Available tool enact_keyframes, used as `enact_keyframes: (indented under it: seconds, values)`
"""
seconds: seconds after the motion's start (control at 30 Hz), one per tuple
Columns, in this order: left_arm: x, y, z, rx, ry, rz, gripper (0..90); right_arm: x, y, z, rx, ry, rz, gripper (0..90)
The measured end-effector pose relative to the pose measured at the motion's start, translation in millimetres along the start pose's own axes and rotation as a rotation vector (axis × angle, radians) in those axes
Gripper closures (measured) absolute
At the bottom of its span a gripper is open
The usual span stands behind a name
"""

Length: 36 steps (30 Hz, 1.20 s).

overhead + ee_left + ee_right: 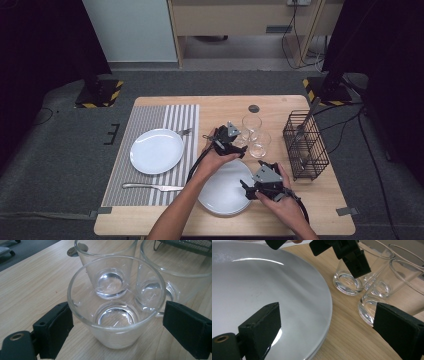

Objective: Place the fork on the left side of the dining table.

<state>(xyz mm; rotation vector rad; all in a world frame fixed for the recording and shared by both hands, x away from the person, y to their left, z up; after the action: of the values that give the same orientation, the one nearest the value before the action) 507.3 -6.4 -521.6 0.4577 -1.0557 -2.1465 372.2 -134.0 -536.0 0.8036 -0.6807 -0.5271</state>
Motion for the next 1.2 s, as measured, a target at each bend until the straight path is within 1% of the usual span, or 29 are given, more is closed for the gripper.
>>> enact_keyframes:
  seconds: [0.07, 0.2, 0.33, 0.5, 0.57, 0.67, 0.77, 1.03, 1.17, 1.2]
  values:
    - [-0.7, 0.5, -1.3, 0.001, -0.004, 0.011, 8.8, 0.1, 0.0, 0.1, 0.001, 0.000, 0.000, 7.8]
    - [-2.8, 2.0, -3.9, 0.005, 0.002, 0.014, 9.5, 0.7, -0.1, 1.1, 0.000, 0.000, -0.002, 7.8]
    - [-4.3, 4.4, -6.3, 0.012, -0.004, 0.025, 10.2, 0.8, -0.5, 0.8, -0.001, 0.001, -0.002, 7.8]
    - [-3.7, 6.8, -9.2, 0.011, -0.005, 0.015, 10.9, 1.2, -0.8, 0.8, 0.000, 0.003, -0.004, 7.7]
    - [-3.5, 7.1, -10.3, 0.018, -0.012, 0.021, 12.4, 1.6, -0.9, 1.0, 0.001, 0.002, -0.004, 7.7]
    - [-2.5, 6.4, -12.0, 0.013, -0.021, 0.022, 14.6, 1.8, -0.8, 1.7, 0.002, 0.002, -0.006, 7.7]
    - [-2.9, 6.1, -12.0, 0.008, -0.008, 0.009, 17.1, 2.2, -0.9, 2.1, 0.001, 0.000, -0.006, 7.7]
    - [-3.4, 7.0, -10.6, -0.004, -0.014, 0.035, 18.6, 1.7, -1.3, 1.6, 0.000, 0.002, -0.007, 7.7]
    - [-1.7, 7.5, -9.4, -0.002, -0.011, 0.013, 18.9, 2.0, -1.7, 1.7, -0.001, 0.001, -0.010, 7.6]
    - [-1.8, 7.8, -8.4, 0.001, -0.014, 0.013, 18.9, 2.3, -1.8, 2.0, -0.002, 0.000, -0.009, 7.6]
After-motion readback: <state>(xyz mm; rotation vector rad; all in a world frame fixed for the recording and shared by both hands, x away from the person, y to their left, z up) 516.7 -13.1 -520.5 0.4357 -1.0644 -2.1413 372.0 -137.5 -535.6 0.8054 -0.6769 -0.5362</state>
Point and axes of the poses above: each handheld gripper's, and its own axes: z roughly backward along the jaws, y roughly out of its top, x roughly to its right, the point moved 4 cm from there along -z, roughly forward along the jaws, and after that the axes turned 5 degrees about z, right-handed, at the moved point
